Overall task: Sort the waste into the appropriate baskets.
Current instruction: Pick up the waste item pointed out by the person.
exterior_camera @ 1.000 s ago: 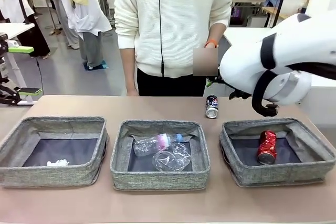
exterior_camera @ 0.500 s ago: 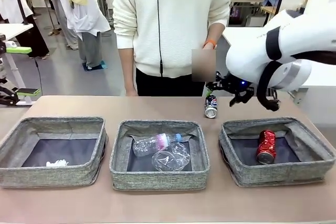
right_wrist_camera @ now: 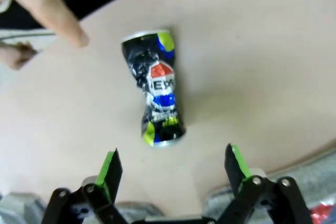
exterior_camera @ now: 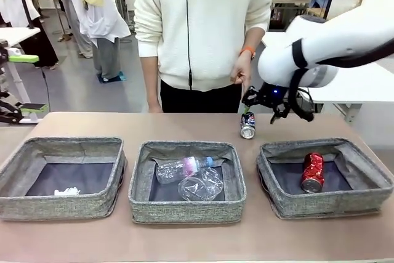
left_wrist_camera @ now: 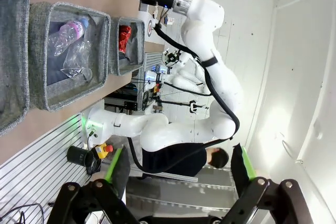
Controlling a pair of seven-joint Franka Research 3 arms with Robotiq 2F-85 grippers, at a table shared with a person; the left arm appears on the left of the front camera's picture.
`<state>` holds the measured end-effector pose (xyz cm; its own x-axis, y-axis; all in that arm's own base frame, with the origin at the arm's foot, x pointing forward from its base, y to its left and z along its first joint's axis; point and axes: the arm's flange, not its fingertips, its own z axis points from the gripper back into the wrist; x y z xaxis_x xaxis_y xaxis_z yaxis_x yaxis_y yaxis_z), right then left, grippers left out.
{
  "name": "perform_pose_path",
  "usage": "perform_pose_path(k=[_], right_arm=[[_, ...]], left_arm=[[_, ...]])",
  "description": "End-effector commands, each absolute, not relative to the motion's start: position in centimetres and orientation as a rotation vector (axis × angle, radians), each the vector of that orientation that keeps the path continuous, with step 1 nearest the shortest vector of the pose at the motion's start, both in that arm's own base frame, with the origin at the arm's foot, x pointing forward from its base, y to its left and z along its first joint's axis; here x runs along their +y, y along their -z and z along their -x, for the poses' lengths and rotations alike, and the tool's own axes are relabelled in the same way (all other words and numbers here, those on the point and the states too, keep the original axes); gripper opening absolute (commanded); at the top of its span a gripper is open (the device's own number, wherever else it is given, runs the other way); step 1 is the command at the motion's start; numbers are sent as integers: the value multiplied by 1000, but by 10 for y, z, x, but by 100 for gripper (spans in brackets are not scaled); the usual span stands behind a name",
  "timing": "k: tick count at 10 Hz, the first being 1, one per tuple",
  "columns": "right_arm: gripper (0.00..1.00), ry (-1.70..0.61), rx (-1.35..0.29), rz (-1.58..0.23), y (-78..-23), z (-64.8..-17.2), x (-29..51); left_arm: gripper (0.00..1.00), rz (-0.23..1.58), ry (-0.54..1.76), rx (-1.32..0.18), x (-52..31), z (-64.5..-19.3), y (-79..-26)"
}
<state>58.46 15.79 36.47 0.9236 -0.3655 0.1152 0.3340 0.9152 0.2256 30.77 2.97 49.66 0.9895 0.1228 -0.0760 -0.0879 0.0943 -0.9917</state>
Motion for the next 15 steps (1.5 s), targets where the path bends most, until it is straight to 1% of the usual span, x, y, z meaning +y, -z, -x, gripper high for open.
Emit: perform_pose_path(k=[1, 2, 3, 4, 7, 10, 11, 12, 13, 14, 15], right_arm=[[100, 398, -122, -157, -349, -614, 174], [100, 361, -102, -130, -335, -618, 178], [100, 335, -72, -160, -325, -620, 183], [100, 357, -60, -141, -320, -621, 184], [100, 335, -52, -161, -321, -617, 184], [100, 355, -31, -124, -319, -618, 185], [87, 337, -40, -115, -320, -617, 184], [40, 337, -44, -104, -320, -617, 183], [27, 335, -51, -97, -320, -616, 183], [0, 339, -52, -108, -320, -616, 183], [0, 345, -54, -105, -320, -616, 182]], left_arm=[[100, 1490, -160, -33, 27, -306, -501], [100, 1490, -160, -33, 27, -306, -501], [100, 1490, -160, -33, 27, -306, -501], [100, 1490, -160, -33, 27, -306, -501], [100, 1490, -160, -33, 27, -306, -501], [100, 1490, -160, -33, 27, -306, -501], [100, 1490, -160, -33, 27, -306, -501], [100, 1490, -160, -33, 27, -306, -501], [100, 1490, -160, -33, 27, -306, -501], [100, 1490, -160, -33, 27, -306, -501], [100, 1490, -160, -33, 27, -306, -501]])
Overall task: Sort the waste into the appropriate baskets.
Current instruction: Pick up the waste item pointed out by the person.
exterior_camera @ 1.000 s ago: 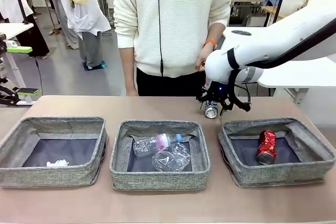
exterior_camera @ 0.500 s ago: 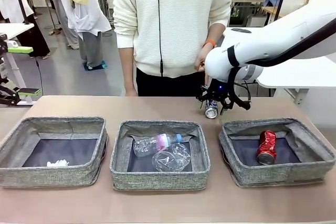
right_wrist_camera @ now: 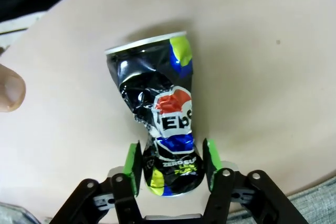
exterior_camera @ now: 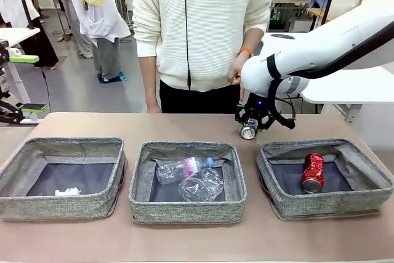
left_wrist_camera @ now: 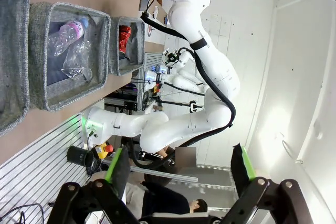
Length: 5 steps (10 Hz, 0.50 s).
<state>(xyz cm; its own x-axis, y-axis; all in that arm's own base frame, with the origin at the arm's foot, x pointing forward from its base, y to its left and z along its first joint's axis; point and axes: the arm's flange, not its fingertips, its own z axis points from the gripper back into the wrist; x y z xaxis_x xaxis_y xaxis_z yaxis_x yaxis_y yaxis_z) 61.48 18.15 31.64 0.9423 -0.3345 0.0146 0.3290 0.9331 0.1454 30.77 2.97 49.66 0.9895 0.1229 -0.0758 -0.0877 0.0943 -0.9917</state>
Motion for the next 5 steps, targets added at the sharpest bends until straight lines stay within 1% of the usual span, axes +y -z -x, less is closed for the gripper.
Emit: perform_pose_path(k=[1, 2, 3, 5], right_arm=[[0, 342, -56, -106, -320, -616, 181], [6, 341, -56, -111, -320, -616, 181], [0, 340, -52, -110, -319, -616, 180], [0, 331, -46, -107, -318, -616, 180]], left_arm=[[100, 1490, -160, -33, 27, -306, -501], [100, 1490, -160, -33, 27, -306, -501], [100, 1490, -160, -33, 27, -306, -501], [100, 1490, -160, -33, 27, -306, -501]])
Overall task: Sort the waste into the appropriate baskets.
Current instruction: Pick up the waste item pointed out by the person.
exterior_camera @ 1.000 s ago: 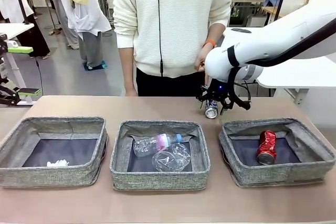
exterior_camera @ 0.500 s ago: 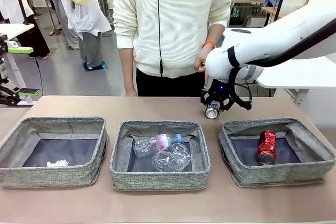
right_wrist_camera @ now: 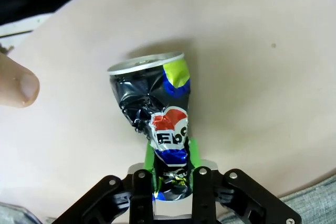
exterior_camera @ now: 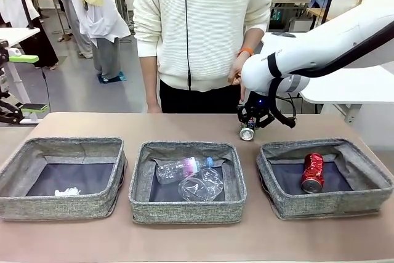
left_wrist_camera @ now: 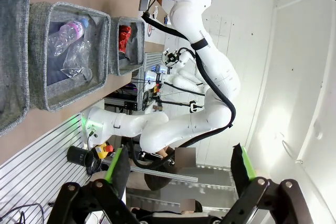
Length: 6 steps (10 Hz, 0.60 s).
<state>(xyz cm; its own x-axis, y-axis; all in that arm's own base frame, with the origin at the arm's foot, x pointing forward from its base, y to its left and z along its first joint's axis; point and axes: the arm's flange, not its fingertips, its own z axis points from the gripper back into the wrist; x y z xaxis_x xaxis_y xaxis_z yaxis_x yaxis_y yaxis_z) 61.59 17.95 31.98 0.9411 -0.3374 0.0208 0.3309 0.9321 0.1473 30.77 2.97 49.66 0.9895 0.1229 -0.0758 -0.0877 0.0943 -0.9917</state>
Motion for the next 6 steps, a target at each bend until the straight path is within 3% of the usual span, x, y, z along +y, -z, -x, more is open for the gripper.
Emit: perform_pose_path(k=[1, 6], right_arm=[[0, 330, -45, -104, -318, -616, 181], [0, 384, -24, -125, -338, -596, 159]], left_arm=[[100, 1490, -160, -33, 27, -306, -501], [100, 1490, -160, -33, 27, -306, -501]])
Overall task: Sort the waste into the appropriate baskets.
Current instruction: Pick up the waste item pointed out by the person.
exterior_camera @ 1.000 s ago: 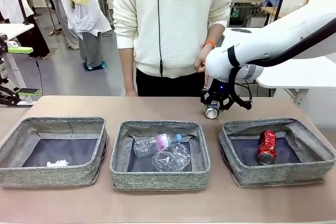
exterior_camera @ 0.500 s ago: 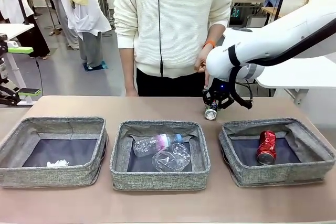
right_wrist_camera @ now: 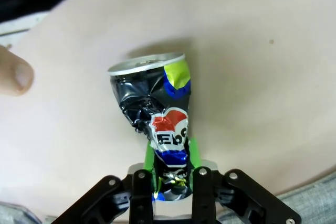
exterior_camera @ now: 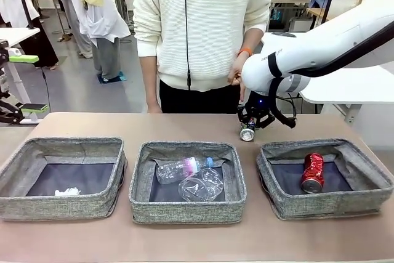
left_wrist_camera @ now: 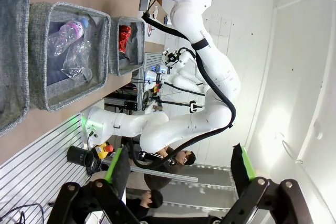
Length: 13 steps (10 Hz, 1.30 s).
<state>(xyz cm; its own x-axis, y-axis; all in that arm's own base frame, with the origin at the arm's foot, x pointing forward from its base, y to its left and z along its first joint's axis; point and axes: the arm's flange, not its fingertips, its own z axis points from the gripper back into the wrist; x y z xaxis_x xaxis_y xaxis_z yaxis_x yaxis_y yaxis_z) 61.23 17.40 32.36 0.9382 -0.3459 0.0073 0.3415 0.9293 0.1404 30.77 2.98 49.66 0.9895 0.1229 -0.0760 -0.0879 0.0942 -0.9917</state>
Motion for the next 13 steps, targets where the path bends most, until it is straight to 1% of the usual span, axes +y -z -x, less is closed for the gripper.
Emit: perform_pose_path(k=[1, 2, 3, 4, 5, 6, 7, 8, 9, 10, 11, 13], right_arm=[[0, 442, -28, -193, -360, -570, 136], [0, 516, -10, -336, -384, -535, 109], [0, 643, -103, -429, -405, -495, 87], [0, 573, -259, -578, -426, -443, 82], [0, 414, -259, -757, -440, -411, 92], [0, 175, -63, -933, -453, -395, 113], [0, 192, 105, -967, -463, -393, 143], [0, 148, 286, -893, -468, -395, 170], [0, 50, 357, -813, -466, -396, 196], [0, 76, 248, -739, -460, -402, 215], [0, 188, 133, -902, -480, -360, 191], [0, 188, 133, -902, -480, -360, 191]], left_arm=[[100, 1490, -160, -33, 27, -306, -501], [100, 1490, -160, -33, 27, -306, -501], [100, 1490, -160, -33, 27, -306, -501], [100, 1490, -160, -33, 27, -306, -501], [100, 1490, -160, -33, 27, -306, -501], [100, 1490, -160, -33, 27, -306, -501], [100, 1490, -160, -33, 27, -306, -501], [100, 1490, -160, -33, 27, -306, -501], [100, 1490, -160, -33, 27, -306, -501], [100, 1490, -160, -33, 27, -306, -501], [100, 1490, -160, -33, 27, -306, -501], [100, 1490, -160, -33, 27, -306, -501]])
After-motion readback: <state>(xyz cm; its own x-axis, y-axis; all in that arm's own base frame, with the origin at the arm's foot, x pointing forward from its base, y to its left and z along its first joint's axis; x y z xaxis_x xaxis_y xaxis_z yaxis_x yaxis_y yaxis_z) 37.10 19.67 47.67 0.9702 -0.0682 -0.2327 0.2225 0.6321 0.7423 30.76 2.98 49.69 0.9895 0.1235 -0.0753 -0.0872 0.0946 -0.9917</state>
